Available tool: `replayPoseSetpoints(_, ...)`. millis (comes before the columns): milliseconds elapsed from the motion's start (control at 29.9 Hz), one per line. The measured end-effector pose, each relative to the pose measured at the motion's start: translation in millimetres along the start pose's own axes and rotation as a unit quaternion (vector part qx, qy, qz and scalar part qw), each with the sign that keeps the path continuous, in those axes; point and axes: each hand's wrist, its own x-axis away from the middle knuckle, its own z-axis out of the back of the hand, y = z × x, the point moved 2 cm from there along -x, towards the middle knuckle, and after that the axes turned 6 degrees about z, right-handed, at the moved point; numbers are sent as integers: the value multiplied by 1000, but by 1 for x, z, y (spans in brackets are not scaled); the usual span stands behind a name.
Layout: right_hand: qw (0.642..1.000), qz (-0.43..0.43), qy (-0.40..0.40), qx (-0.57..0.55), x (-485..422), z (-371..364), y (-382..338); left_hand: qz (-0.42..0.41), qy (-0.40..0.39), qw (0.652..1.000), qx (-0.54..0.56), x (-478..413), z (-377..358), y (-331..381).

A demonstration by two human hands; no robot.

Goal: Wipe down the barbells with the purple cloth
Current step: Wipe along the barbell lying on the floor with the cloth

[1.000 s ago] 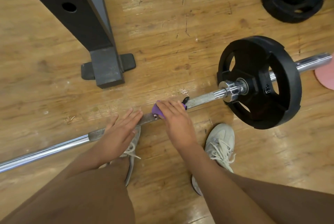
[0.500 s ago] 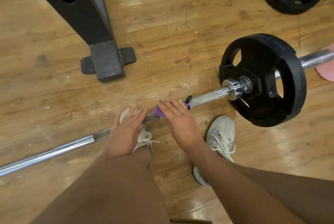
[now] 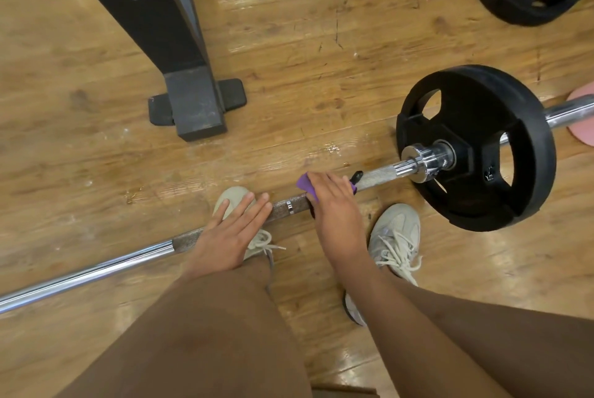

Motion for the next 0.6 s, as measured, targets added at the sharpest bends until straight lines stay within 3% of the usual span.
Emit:
replayPoseSetpoints(100,999,-36,6,-12,3,-4,-16,6,2,1000,0,-1,0,0)
replayPoseSetpoints(301,996,81,-43,2,4,0,-8,15,17,1000,15,0,2,0)
replayPoseSetpoints(502,999,38,-15,11,-5,-2,-5,42,34,998,42,-6,8,3)
replayPoseSetpoints(602,997,75,-21,30,-8,-2,-11,35,30,998,45,-5,7,-3)
